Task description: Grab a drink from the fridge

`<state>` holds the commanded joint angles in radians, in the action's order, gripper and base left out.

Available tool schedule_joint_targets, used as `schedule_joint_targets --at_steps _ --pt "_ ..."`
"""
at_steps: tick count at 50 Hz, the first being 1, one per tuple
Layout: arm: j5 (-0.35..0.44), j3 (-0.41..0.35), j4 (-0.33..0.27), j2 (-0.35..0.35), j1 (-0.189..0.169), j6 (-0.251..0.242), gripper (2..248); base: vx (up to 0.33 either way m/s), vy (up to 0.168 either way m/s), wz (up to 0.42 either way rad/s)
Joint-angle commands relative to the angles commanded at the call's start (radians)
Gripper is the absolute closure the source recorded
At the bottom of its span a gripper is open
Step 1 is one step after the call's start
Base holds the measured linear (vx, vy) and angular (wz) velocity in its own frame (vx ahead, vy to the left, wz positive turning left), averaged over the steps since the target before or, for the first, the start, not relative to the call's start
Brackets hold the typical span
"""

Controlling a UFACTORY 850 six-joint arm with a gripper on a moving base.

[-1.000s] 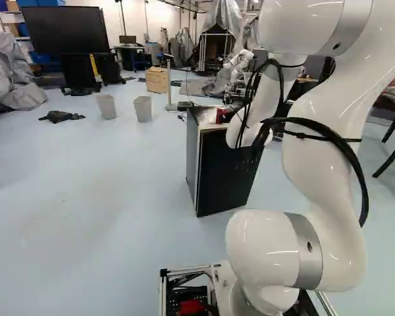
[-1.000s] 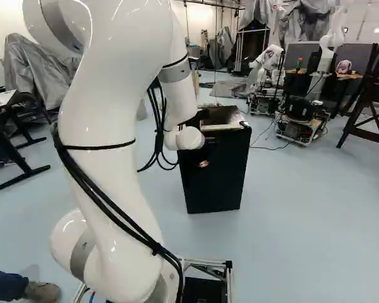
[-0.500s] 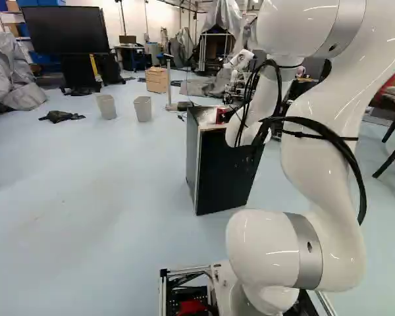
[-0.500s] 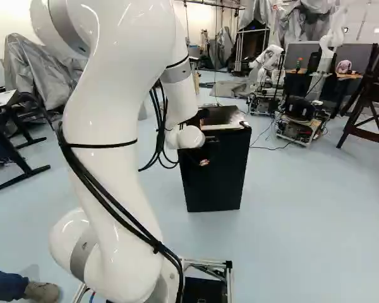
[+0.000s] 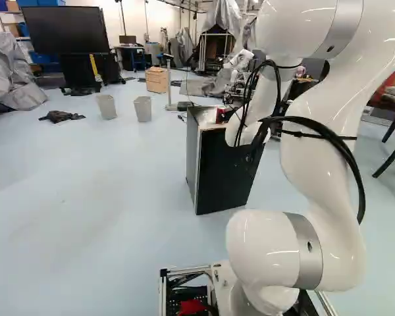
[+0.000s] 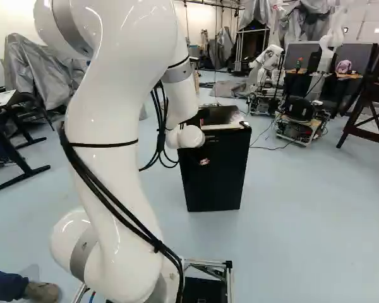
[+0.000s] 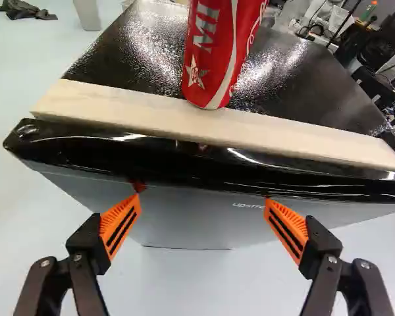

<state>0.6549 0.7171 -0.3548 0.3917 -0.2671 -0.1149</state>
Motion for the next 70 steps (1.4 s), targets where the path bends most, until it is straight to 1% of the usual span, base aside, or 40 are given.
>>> schedule_joint_targets --at_steps 26,35,47,70 --pt "0.001 -0.123 0.001 -0.097 -0.010 0.000 3 0.000 0.000 0.000" --pt "0.021 -0.171 0.021 -0.136 -0.002 0.000 3 0.000 0.000 0.000" --pt "0.095 -0.202 0.096 -0.162 0.025 0.000 3 0.000 0.000 0.000" --pt "0.288 -0.217 0.276 -0.174 0.077 0.000 3 0.000 0.000 0.000"
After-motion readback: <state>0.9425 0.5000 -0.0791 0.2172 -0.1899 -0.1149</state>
